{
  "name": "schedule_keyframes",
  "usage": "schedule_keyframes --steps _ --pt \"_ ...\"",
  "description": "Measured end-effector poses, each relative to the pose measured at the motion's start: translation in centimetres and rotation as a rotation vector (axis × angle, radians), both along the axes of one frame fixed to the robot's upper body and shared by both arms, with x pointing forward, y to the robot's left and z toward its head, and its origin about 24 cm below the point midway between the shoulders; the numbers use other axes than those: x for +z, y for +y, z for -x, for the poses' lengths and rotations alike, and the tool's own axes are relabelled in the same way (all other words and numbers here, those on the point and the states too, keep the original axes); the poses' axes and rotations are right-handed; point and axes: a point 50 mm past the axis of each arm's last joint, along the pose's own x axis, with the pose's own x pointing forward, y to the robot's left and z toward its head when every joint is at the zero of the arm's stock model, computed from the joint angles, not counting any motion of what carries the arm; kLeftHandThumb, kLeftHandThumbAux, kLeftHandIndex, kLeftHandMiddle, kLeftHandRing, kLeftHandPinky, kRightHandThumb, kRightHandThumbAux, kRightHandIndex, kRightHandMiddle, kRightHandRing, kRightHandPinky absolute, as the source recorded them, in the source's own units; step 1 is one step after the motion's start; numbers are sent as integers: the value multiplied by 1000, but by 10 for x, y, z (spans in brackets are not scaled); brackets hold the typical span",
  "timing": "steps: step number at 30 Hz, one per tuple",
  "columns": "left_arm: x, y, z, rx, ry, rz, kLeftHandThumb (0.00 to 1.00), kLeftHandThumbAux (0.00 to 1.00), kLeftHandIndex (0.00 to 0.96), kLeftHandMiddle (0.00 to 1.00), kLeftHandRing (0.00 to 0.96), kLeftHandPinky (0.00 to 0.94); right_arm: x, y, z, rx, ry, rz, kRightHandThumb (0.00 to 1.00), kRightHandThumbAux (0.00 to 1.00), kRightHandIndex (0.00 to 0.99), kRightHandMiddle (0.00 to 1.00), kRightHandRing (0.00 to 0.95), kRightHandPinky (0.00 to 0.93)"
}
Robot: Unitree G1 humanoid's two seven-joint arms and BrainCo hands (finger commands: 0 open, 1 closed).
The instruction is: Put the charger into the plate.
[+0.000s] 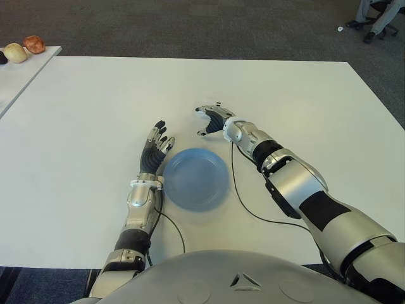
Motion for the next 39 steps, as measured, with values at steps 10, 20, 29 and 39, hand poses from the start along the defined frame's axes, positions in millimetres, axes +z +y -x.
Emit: schedule_keyframes --steps 10,20,29,39 --pt "0 1 4 4 -1 -3 0 561 5 69 69 85 -5 -4 2 -33 -72 22 0 591 0 0 0 0" --pt "1 3 8 4 -2 -13 0 558 0 67 65 77 -9 -9 4 -62 -117 29 0 516 0 0 0 0" --pt "1 5 10 5 -1 -21 0 558 2 69 66 80 -11 -12 4 -76 -108 32 0 453 0 0 0 0" --pt "1 5 11 6 -1 -22 0 562 6 69 64 73 -11 -18 3 -60 -46 33 0 472 0 0 0 0"
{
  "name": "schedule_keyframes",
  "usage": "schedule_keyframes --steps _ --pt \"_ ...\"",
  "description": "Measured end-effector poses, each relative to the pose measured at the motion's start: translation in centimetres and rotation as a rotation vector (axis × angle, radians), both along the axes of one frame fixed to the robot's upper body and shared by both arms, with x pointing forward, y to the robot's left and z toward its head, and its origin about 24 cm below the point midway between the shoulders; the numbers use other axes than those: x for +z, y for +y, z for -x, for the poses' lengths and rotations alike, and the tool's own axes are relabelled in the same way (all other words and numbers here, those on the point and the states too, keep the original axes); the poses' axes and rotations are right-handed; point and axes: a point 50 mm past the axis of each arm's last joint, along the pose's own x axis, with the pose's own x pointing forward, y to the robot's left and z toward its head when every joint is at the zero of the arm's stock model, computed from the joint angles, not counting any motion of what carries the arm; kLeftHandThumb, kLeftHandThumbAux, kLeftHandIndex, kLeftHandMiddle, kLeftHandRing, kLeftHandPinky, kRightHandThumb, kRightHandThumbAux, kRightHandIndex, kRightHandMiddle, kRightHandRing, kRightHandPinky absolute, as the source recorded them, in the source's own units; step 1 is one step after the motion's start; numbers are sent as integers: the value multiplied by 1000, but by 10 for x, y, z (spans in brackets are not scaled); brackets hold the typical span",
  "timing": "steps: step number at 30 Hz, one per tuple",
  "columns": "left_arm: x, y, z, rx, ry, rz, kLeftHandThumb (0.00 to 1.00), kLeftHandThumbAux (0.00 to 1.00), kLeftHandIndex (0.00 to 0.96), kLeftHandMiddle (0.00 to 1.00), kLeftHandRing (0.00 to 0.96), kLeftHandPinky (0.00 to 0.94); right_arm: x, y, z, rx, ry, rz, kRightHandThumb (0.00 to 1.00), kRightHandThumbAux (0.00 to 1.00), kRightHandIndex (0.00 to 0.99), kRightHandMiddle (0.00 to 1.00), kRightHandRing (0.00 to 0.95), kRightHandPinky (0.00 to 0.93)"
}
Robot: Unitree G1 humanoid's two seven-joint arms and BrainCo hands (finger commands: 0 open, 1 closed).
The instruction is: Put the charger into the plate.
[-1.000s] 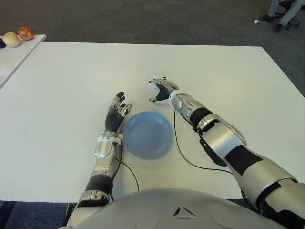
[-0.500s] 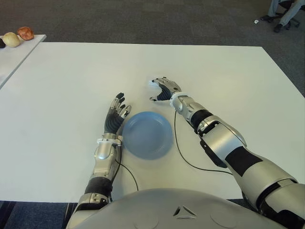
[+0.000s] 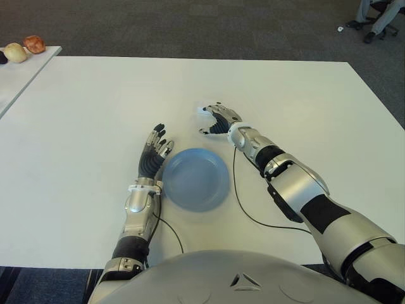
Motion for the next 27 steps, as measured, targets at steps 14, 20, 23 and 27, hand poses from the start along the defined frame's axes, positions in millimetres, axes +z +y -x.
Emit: schedule_keyframes --steps 14,20,23,27 --pt "-1 0 0 2 9 5 0 563 3 63 56 67 14 -30 -11 31 111 36 0 476 0 0 0 0" --pt "-1 -1 0 3 13 10 0 559 0 63 56 70 22 -38 -16 39 189 53 0 492 0 0 0 0" --pt "-1 -1 0 5 18 15 0 557 1 63 56 71 25 -39 -17 47 223 57 0 492 0 0 0 0" --pt "-1 -1 0 8 24 21 0 561 3 66 59 77 29 -41 -19 62 262 69 0 486 0 0 0 0"
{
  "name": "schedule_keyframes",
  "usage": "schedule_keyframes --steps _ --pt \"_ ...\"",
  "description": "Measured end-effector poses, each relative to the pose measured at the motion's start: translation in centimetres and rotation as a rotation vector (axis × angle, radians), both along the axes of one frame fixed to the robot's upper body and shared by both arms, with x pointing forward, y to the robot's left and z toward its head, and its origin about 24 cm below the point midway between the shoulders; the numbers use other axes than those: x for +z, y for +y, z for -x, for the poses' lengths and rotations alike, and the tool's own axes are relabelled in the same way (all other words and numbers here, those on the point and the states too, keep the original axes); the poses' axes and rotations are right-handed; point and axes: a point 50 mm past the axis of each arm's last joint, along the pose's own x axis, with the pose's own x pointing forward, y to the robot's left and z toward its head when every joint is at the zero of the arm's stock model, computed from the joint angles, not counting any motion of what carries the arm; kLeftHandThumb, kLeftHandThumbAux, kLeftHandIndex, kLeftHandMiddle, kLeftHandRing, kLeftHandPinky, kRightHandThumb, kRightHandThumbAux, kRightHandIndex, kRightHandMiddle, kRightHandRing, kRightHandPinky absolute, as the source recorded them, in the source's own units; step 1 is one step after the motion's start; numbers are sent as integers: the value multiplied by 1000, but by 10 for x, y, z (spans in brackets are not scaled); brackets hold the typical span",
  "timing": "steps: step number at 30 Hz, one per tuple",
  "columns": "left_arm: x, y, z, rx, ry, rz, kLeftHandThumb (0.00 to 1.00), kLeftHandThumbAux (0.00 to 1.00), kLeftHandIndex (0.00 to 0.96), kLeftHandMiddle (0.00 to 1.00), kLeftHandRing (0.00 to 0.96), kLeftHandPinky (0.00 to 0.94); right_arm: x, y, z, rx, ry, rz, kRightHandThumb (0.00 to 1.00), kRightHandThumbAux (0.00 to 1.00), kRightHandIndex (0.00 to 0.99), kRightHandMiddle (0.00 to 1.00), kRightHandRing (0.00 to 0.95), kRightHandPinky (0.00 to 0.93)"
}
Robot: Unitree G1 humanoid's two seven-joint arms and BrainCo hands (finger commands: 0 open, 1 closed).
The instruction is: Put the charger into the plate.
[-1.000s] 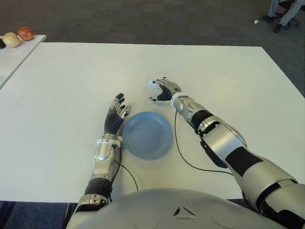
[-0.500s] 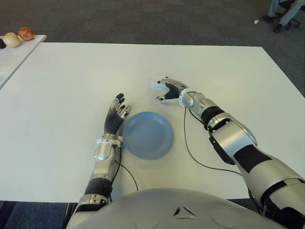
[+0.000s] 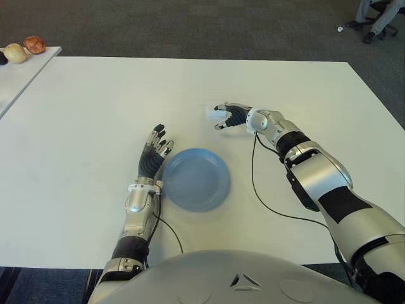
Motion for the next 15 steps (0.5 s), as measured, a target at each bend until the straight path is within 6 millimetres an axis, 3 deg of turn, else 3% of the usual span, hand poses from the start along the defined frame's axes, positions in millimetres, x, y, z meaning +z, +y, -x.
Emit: schedule_keyframes --steps 15 --pt "0 1 2 13 12 18 0 581 7 65 56 68 27 -15 -6 107 195 119 0 479 0 0 0 0"
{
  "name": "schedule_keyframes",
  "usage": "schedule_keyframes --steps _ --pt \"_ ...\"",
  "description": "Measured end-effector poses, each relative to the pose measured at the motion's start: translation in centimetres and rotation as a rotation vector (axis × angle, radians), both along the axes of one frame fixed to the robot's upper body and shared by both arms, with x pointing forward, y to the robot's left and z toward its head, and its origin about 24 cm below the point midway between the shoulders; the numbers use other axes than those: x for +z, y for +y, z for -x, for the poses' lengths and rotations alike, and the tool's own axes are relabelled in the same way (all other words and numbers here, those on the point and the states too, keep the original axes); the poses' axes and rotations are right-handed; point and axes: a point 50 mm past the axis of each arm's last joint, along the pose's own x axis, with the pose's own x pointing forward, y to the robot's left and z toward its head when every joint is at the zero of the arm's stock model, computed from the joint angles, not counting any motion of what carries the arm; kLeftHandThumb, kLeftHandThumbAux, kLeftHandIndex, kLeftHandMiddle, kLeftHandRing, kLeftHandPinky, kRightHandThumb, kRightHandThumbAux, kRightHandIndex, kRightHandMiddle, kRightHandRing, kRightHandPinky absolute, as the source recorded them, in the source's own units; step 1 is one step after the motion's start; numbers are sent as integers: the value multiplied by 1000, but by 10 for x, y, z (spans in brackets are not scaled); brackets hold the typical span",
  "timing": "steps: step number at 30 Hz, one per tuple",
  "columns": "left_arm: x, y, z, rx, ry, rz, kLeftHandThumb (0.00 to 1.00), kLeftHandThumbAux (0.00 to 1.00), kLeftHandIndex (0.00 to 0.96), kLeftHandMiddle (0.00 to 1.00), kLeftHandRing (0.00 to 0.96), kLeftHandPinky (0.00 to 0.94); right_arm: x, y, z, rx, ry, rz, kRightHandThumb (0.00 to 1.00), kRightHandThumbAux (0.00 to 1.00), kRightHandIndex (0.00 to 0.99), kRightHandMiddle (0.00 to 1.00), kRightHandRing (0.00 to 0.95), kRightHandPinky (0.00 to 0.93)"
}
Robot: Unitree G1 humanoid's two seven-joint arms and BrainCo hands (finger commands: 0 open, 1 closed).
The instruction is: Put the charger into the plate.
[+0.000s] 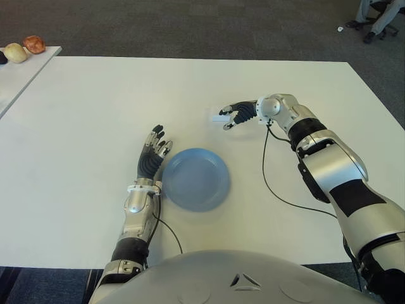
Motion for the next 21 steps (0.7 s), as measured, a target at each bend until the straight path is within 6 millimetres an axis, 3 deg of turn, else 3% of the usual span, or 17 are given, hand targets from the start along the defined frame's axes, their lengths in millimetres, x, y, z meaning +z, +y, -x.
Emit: schedule_keyframes --steps 6,21 --pt "0 0 0 -1 2 12 0 590 5 65 54 62 8 -8 0 7 70 35 0 483 0 0 0 0" --pt "0 0 1 -2 10 34 0 597 4 58 50 66 19 -64 23 34 118 145 0 452 0 0 0 0"
